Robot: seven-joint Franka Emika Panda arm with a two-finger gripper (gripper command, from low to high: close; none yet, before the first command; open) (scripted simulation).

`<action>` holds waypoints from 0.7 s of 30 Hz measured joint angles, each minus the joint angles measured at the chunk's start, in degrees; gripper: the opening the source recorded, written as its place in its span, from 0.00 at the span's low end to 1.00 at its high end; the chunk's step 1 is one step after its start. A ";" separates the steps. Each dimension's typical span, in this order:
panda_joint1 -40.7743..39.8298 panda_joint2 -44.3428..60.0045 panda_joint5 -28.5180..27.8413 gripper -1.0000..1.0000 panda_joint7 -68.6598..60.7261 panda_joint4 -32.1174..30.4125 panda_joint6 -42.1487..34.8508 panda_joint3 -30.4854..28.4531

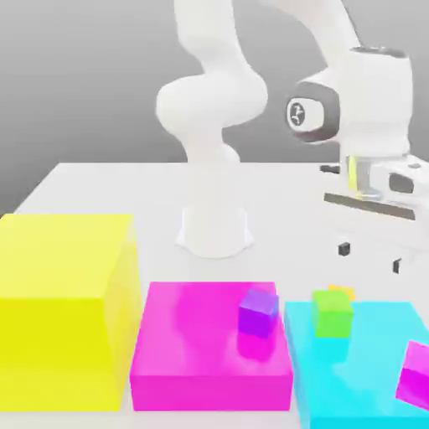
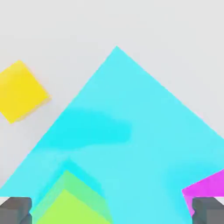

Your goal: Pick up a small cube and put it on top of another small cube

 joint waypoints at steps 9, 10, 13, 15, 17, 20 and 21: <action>6.72 9.64 5.45 0.50 -23.04 -4.89 7.39 2.02; 6.19 11.58 6.59 0.50 -24.15 -4.63 8.95 2.51; 3.93 17.67 8.97 0.50 -26.15 -3.58 13.90 5.13; 2.34 21.80 8.90 0.50 -26.21 -2.83 17.26 6.66; 1.83 23.16 9.00 0.00 -26.34 -2.59 18.39 7.16; 1.84 23.16 9.06 0.00 -26.40 -2.59 18.30 7.15; 1.85 23.16 9.09 0.00 -26.43 -2.59 18.25 7.15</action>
